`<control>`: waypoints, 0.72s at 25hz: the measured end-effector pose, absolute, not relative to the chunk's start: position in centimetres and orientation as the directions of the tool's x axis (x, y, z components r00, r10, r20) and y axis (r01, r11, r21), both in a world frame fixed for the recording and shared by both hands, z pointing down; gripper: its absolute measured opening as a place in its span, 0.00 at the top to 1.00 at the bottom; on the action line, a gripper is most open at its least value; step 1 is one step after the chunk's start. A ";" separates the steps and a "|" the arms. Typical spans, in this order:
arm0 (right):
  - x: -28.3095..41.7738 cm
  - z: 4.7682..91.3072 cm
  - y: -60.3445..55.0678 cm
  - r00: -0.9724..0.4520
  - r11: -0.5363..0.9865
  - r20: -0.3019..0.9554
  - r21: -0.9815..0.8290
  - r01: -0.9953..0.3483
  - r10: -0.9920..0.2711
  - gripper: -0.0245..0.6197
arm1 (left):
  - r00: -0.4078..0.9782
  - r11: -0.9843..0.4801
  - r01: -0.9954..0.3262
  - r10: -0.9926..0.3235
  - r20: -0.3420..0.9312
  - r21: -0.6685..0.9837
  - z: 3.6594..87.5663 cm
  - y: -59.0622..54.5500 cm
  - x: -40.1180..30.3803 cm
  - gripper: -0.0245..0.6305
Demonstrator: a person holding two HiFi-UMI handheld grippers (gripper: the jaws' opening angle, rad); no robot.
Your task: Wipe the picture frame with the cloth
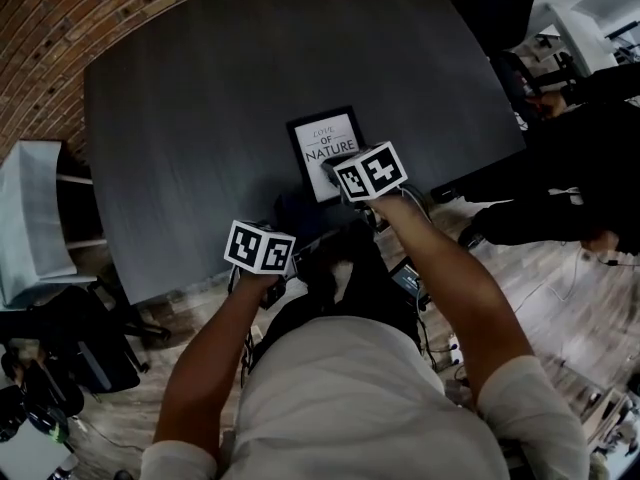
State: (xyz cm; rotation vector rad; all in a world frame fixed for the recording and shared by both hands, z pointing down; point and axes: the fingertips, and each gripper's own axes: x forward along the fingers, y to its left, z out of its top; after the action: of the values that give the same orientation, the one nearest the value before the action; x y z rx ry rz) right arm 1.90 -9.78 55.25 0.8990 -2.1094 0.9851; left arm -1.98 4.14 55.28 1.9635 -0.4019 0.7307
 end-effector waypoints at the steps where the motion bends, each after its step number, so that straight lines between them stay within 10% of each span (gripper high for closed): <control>1: 2.2 54.8 -9.8 -0.566 0.484 0.757 -0.381 -0.788 -0.327 0.94 | 0.775 -0.477 -0.552 0.010 0.632 0.684 54.9 4.3 -2.4 0.82; 18: 10.5 33.9 -4.4 -0.596 0.397 0.346 -0.498 -0.771 -0.724 0.94 | 0.869 -0.548 -0.449 -0.450 0.204 0.705 40.0 2.2 -10.2 0.81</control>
State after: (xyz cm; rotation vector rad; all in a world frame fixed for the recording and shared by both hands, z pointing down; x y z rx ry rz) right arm 10.49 -4.44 33.93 1.3747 -2.5635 0.9763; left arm -10.16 2.16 40.02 2.2249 -0.6463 -0.0007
